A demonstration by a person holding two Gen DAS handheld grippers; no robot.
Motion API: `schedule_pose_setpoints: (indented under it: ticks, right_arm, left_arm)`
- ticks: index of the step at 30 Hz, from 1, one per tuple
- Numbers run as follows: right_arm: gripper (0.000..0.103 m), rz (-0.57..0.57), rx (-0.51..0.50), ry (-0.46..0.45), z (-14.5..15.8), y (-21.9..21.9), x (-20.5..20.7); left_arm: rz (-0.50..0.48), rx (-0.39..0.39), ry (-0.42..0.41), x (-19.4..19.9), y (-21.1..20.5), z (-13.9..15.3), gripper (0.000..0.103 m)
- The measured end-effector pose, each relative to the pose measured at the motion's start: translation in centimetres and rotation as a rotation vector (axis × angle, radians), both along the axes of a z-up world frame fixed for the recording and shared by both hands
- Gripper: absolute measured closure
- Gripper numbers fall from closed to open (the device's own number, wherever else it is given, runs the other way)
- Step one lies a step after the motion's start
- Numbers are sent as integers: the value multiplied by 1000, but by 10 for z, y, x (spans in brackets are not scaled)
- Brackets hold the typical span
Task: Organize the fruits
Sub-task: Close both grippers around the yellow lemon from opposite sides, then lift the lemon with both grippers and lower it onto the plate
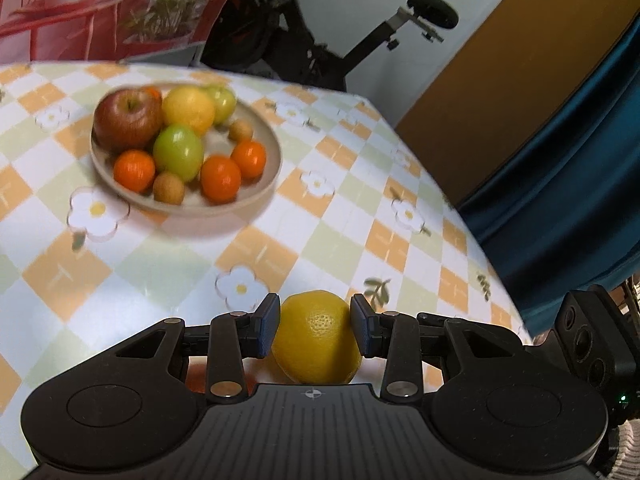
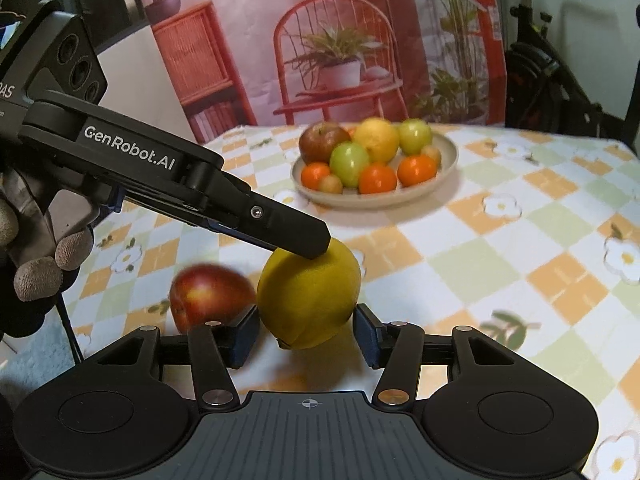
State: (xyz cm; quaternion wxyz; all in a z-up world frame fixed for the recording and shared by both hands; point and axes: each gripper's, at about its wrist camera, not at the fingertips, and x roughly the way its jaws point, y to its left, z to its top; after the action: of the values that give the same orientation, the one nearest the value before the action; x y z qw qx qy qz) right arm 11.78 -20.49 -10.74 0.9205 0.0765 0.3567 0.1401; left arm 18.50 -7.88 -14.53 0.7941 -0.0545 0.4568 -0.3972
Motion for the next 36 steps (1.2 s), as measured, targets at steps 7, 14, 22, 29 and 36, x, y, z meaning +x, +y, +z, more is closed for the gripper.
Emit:
schedule_pose_setpoints:
  ticks: [7,14,22,29,36]
  right_arm:
    - [55,15,-30,-80,43,-5,22]
    - [55,37,-62,-171,88,-13,55]
    - [55,44,-99,-198,101,-28,100]
    - [55,46,-102,-124,72,-37,135]
    - [55,41,-63,-35,36,-48,171]
  left_arm:
    - [21,-48,-99,9,1,44,63]
    - [41,-75,-205,29,-4,90,63]
    - [31,-53,-256,61,-28,104,63]
    - [20,-14,-190,96,-40,77,63]
    - [26,30,-123,133,-47,49,63]
